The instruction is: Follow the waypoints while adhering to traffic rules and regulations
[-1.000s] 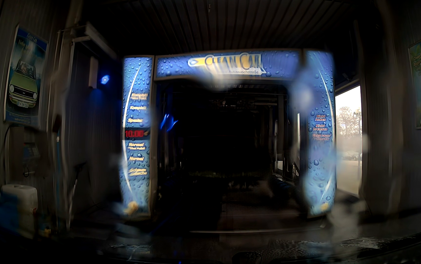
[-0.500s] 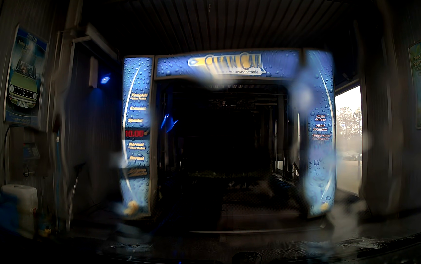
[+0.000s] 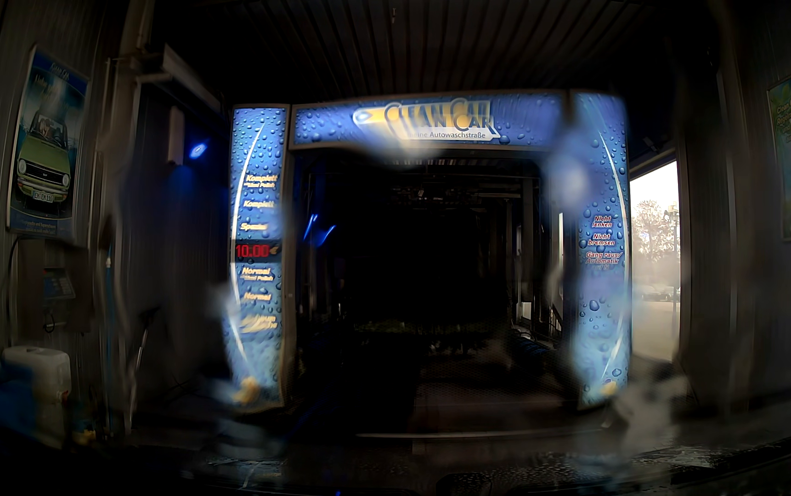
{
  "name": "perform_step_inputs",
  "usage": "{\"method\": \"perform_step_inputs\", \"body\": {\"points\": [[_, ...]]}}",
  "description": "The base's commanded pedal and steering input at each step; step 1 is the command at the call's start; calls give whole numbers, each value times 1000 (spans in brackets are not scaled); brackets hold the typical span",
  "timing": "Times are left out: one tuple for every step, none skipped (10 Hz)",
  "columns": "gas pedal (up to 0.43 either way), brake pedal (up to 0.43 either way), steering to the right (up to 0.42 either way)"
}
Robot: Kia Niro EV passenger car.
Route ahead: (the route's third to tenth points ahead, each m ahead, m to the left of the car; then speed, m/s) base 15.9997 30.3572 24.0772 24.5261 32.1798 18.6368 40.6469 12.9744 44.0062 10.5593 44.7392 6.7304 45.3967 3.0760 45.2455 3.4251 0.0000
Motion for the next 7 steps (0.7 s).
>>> {"method": "perform_step_inputs", "body": {"points": [[0,0,-14],[0,0,-14],[0,0,-14],[0,0,-14],[0,0,-14],[0,0,-15],[0,0,-14]]}}
